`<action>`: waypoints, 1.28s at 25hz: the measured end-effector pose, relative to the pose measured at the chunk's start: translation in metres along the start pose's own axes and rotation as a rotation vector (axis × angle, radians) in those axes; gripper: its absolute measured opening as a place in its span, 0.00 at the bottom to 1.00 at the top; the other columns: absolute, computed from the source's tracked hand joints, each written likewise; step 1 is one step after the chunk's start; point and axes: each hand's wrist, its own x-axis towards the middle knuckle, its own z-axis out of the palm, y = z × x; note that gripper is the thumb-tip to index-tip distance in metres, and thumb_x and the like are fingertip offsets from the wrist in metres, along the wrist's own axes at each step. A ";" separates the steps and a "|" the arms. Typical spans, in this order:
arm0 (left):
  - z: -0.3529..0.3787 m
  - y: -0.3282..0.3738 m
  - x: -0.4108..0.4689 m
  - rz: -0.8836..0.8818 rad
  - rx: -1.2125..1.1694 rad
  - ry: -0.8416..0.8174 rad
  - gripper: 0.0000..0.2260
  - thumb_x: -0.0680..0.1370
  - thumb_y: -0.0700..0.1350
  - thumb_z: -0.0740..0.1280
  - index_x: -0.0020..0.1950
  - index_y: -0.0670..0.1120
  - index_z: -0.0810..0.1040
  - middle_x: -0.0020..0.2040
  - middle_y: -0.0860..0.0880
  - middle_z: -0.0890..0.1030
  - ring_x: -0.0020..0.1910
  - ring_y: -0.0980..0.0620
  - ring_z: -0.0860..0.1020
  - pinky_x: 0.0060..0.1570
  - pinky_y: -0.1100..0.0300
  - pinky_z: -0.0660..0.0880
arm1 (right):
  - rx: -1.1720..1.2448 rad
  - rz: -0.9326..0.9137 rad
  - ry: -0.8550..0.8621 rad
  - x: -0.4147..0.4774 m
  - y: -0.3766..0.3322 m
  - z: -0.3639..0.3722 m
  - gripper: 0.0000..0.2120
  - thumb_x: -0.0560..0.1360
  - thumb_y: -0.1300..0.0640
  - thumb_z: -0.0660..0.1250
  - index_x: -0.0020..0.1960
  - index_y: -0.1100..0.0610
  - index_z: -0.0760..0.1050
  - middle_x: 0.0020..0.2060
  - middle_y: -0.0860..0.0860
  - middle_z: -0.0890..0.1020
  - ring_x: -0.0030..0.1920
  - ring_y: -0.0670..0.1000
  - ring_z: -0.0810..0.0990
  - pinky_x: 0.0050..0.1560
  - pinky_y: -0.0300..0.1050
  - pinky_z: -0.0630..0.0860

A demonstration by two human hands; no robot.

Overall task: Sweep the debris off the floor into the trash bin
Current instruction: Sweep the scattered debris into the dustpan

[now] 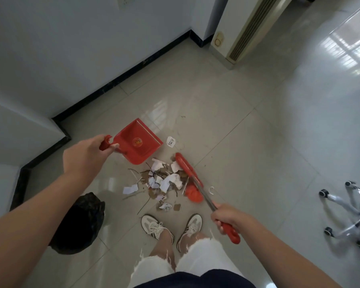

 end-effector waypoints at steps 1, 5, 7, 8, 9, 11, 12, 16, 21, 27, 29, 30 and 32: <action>-0.003 -0.005 -0.001 -0.002 0.005 0.005 0.16 0.77 0.58 0.69 0.52 0.47 0.83 0.34 0.47 0.79 0.32 0.45 0.76 0.31 0.57 0.71 | 0.044 -0.001 -0.007 -0.008 -0.001 -0.008 0.27 0.74 0.72 0.53 0.68 0.51 0.67 0.20 0.50 0.67 0.17 0.43 0.65 0.19 0.33 0.63; -0.010 -0.018 -0.002 -0.021 -0.007 0.010 0.16 0.77 0.59 0.68 0.48 0.46 0.83 0.32 0.48 0.78 0.32 0.46 0.75 0.31 0.58 0.70 | 0.241 -0.040 -0.013 -0.046 0.013 -0.047 0.26 0.77 0.70 0.57 0.65 0.44 0.66 0.20 0.50 0.66 0.16 0.43 0.63 0.16 0.32 0.62; -0.010 -0.016 0.005 -0.004 -0.002 -0.008 0.17 0.77 0.60 0.68 0.47 0.46 0.82 0.32 0.48 0.78 0.31 0.46 0.75 0.30 0.58 0.69 | 0.283 -0.054 0.026 -0.061 0.035 -0.059 0.29 0.77 0.70 0.58 0.68 0.41 0.63 0.21 0.51 0.66 0.17 0.44 0.63 0.17 0.32 0.62; -0.009 -0.013 0.008 0.015 0.007 -0.012 0.17 0.77 0.60 0.68 0.46 0.46 0.82 0.32 0.48 0.78 0.31 0.46 0.75 0.29 0.58 0.69 | 0.294 -0.052 0.047 -0.066 0.046 -0.063 0.30 0.77 0.69 0.58 0.71 0.42 0.62 0.22 0.51 0.66 0.18 0.44 0.63 0.17 0.33 0.62; -0.008 -0.008 0.010 0.033 0.020 -0.013 0.17 0.77 0.60 0.67 0.46 0.46 0.82 0.32 0.48 0.78 0.31 0.46 0.75 0.29 0.59 0.68 | 0.303 -0.055 0.073 -0.069 0.056 -0.066 0.31 0.77 0.69 0.58 0.72 0.42 0.62 0.22 0.52 0.66 0.17 0.44 0.63 0.18 0.33 0.62; -0.005 0.003 0.012 0.060 0.037 -0.008 0.17 0.77 0.60 0.67 0.47 0.46 0.82 0.33 0.48 0.79 0.32 0.46 0.76 0.29 0.59 0.67 | 0.332 -0.049 0.135 -0.063 0.069 -0.076 0.29 0.77 0.70 0.57 0.72 0.44 0.62 0.23 0.52 0.66 0.17 0.44 0.63 0.18 0.32 0.63; -0.004 0.009 0.012 0.070 0.033 -0.003 0.17 0.77 0.60 0.67 0.47 0.46 0.82 0.33 0.48 0.79 0.32 0.46 0.77 0.29 0.60 0.67 | 0.356 -0.039 0.161 -0.056 0.072 -0.081 0.27 0.77 0.71 0.57 0.69 0.47 0.64 0.23 0.53 0.66 0.16 0.44 0.63 0.17 0.32 0.63; -0.002 0.026 0.012 0.111 0.015 -0.012 0.16 0.77 0.59 0.69 0.50 0.46 0.83 0.32 0.48 0.79 0.30 0.46 0.77 0.29 0.63 0.67 | 0.498 0.056 0.245 -0.002 0.082 -0.083 0.13 0.77 0.72 0.55 0.52 0.56 0.65 0.16 0.52 0.66 0.12 0.44 0.64 0.14 0.31 0.64; -0.001 0.027 0.008 0.139 -0.007 -0.040 0.15 0.77 0.57 0.69 0.47 0.45 0.81 0.29 0.48 0.76 0.27 0.47 0.74 0.29 0.66 0.63 | 0.603 0.024 0.136 0.051 0.086 -0.017 0.14 0.75 0.73 0.52 0.37 0.57 0.62 0.14 0.51 0.67 0.12 0.46 0.65 0.15 0.32 0.64; 0.010 0.009 0.013 -0.111 -0.197 -0.058 0.21 0.76 0.66 0.64 0.37 0.49 0.76 0.31 0.47 0.75 0.29 0.45 0.73 0.33 0.52 0.75 | 0.454 0.076 -0.054 0.019 0.058 0.060 0.18 0.76 0.71 0.55 0.61 0.55 0.62 0.23 0.50 0.71 0.19 0.45 0.68 0.19 0.37 0.68; 0.008 0.001 0.006 -0.128 -0.217 -0.054 0.19 0.76 0.65 0.64 0.37 0.50 0.77 0.30 0.48 0.74 0.29 0.46 0.73 0.33 0.53 0.74 | 0.401 0.062 -0.169 0.002 0.044 0.074 0.21 0.76 0.70 0.55 0.64 0.52 0.61 0.24 0.50 0.70 0.20 0.44 0.68 0.19 0.36 0.67; 0.006 -0.003 0.005 -0.131 -0.230 -0.045 0.18 0.76 0.64 0.65 0.38 0.50 0.77 0.30 0.48 0.74 0.29 0.46 0.73 0.33 0.54 0.73 | 0.376 0.049 -0.197 -0.005 0.042 0.074 0.21 0.76 0.70 0.55 0.64 0.52 0.62 0.24 0.49 0.70 0.20 0.43 0.67 0.19 0.35 0.66; -0.002 -0.012 0.004 -0.132 -0.229 -0.022 0.18 0.77 0.63 0.65 0.39 0.49 0.78 0.30 0.49 0.74 0.29 0.47 0.73 0.33 0.54 0.73 | 0.389 0.041 -0.166 -0.024 0.043 0.058 0.23 0.77 0.70 0.55 0.67 0.52 0.62 0.23 0.49 0.69 0.19 0.42 0.66 0.18 0.34 0.64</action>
